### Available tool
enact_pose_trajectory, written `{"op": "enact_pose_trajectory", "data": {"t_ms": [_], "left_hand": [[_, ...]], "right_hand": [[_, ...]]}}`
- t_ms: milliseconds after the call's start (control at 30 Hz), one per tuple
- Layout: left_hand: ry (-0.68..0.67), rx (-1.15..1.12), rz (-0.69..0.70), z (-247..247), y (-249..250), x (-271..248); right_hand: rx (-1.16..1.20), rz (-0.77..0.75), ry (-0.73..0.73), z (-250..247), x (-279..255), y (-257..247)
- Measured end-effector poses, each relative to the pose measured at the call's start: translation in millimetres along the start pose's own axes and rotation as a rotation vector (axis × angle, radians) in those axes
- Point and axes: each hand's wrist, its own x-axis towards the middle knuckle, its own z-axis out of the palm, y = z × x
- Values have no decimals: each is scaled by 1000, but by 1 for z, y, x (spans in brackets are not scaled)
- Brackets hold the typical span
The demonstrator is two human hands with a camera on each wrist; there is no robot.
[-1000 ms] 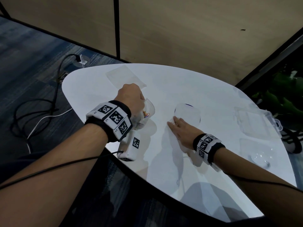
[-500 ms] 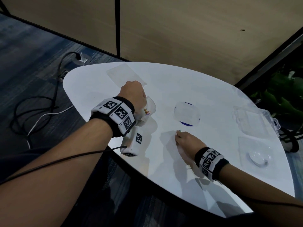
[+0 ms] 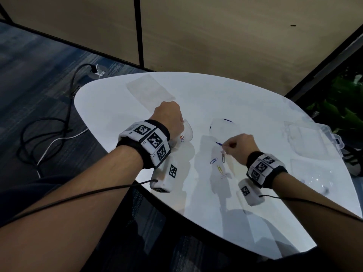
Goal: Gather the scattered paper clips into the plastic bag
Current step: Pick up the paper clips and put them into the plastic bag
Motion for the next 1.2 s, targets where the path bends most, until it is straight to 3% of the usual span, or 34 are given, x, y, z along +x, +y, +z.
{"op": "enact_pose_trajectory", "data": {"t_ms": [100, 167, 233, 467, 533, 633, 667, 733, 833, 933, 1100, 1200], "left_hand": [[-26, 6, 0, 6, 3, 0], [-37, -2, 5, 10, 6, 0], [-33, -22, 18, 12, 8, -1], [-81, -196, -12, 8, 7, -1], [-89, -212, -25, 5, 4, -1], [-72, -220, -39, 3, 0, -1], [-66, -219, -42, 2, 0, -2], [-70, -215, -35, 0, 1, -4], [-68, -203, -4, -2, 2, -8], [-73, -193, 10, -6, -2, -9], [-81, -146, -4, -10, 0, -11], [-87, -122, -11, -11, 0, -13]], "right_hand": [[331, -47, 33, -20, -6, -29], [614, -79, -9, -23, -12, -54], [743, -107, -51, -17, -19, -76], [337, -316, -107, -4, -34, -106], [447, -309, -74, -12, -34, -103], [618, -135, -6, -23, -26, -81], [539, -62, 11, -23, -21, -66], [154, 39, -35, -17, -16, -37], [-286, 33, -281, 11, -25, -15], [-347, -95, -413, 48, -45, -16], [-659, -336, -411, 58, -69, 1], [-681, -426, -361, 50, -78, 20]]}}
